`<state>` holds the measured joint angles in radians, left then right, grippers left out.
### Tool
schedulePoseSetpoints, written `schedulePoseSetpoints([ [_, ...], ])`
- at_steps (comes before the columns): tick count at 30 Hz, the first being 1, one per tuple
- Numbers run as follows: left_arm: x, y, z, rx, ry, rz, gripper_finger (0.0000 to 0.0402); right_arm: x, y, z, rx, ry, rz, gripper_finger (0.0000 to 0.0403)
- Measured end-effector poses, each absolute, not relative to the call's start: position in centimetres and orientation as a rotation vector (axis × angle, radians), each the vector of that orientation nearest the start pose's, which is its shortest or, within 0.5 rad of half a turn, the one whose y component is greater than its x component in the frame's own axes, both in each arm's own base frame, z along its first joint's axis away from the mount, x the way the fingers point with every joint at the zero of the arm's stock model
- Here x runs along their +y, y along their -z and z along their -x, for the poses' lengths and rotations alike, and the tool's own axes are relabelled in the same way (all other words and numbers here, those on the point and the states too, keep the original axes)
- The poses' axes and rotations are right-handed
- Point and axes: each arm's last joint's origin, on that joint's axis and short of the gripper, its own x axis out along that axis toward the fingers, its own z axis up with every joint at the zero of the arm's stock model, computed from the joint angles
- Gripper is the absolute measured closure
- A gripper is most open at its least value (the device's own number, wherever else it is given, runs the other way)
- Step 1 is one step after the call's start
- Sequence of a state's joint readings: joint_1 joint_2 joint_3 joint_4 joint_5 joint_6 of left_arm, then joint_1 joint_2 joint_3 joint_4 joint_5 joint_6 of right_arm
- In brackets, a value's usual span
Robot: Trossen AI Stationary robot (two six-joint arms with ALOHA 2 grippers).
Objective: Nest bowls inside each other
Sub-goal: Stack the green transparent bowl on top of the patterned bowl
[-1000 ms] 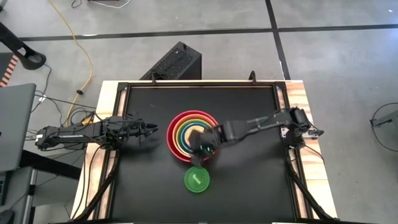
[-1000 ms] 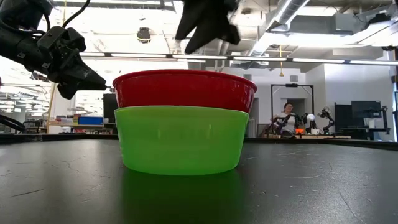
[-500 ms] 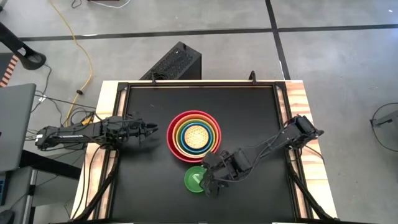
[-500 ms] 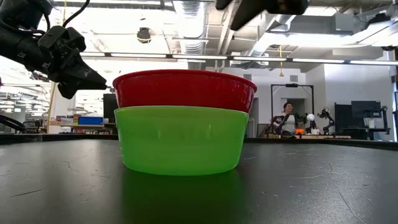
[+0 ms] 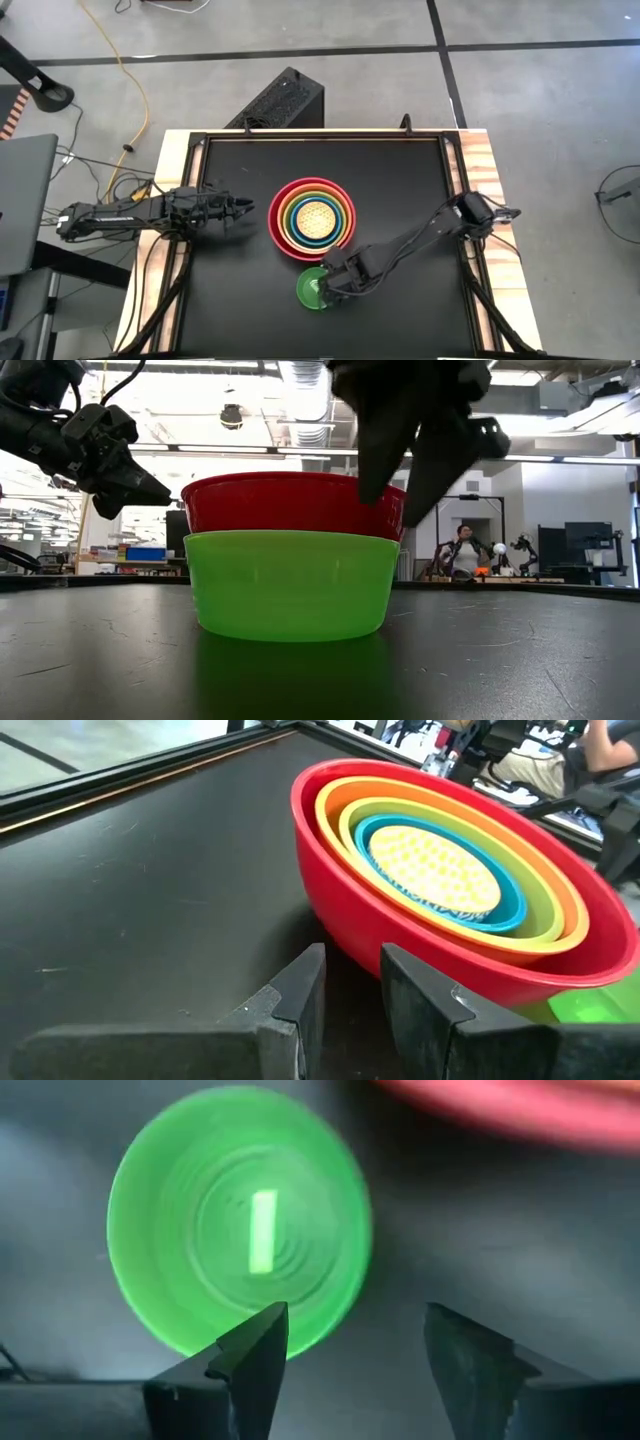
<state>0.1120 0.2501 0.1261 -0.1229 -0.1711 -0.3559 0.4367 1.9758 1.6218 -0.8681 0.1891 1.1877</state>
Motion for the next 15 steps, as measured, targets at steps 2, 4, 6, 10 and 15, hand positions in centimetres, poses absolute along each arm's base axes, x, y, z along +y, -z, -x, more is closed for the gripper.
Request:
schedulePoseSetpoints([
  [2, 1.7, -17.5, -10.7, 0.195, -0.322, 0.333, 0.0315, 17.0, -21.6, -37.7, 1.124, 0.469, -0.672, 0.0153],
  [4, 1.7, -17.4, -10.7, 0.198, -0.321, 0.324, 0.0315, 16.9, -20.9, -37.9, 1.148, 0.474, -0.671, 0.0153],
  [6, 1.7, -17.5, -10.7, 0.198, -0.322, 0.324, 0.0315, 16.8, -20.0, -38.3, 1.153, 0.484, -0.669, 0.0153],
  [10, 1.7, -17.5, -10.7, 0.197, -0.322, 0.324, 0.0315, 16.5, -19.1, -38.8, 1.158, 0.493, -0.654, 0.0154],
  [15, 1.7, -17.5, -10.7, 0.196, -0.323, 0.330, 0.0315, 16.1, -18.5, -39.0, 1.184, 0.505, -0.661, 0.0179],
])
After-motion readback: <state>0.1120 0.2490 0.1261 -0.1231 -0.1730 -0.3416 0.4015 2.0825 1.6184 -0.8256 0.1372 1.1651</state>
